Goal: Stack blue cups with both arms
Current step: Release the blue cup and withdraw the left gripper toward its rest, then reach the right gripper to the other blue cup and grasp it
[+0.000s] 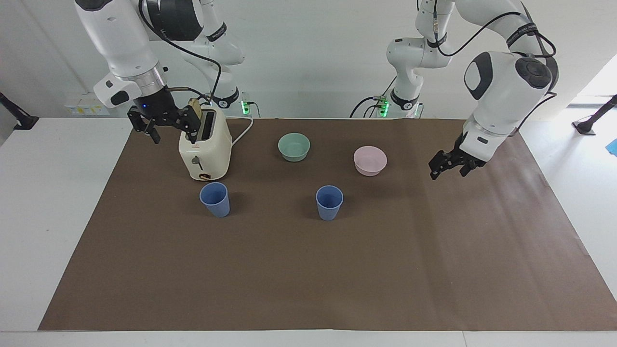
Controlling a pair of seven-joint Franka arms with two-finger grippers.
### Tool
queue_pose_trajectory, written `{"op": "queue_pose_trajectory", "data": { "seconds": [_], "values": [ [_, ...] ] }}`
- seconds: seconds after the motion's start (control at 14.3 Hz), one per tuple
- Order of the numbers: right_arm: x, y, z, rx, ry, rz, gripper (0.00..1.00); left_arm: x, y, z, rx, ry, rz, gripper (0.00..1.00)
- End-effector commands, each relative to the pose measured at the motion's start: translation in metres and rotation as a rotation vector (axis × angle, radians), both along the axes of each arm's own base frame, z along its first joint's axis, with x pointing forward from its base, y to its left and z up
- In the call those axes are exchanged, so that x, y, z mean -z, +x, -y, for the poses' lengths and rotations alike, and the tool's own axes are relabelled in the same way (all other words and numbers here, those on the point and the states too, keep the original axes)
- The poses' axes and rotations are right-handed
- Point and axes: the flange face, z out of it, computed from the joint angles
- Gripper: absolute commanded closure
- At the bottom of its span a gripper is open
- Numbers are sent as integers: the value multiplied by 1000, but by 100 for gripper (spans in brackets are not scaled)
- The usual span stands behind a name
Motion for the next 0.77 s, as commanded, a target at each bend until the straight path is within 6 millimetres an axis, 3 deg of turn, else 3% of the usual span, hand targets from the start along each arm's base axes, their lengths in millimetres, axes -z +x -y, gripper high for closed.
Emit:
{"op": "queue_pose_trajectory", "data": {
  "seconds": [0.0,0.35,0.7],
  "values": [
    [45,-8,16,8,22,-46,0,-3,-10,-15,126,4,-16,0],
    [143,0,20,31,23,-65,0,-49,-25,-15,191,96,8,0],
    [200,25,19,34,31,-45,0,-108,-37,-23,203,101,7,0]
  ]
}}
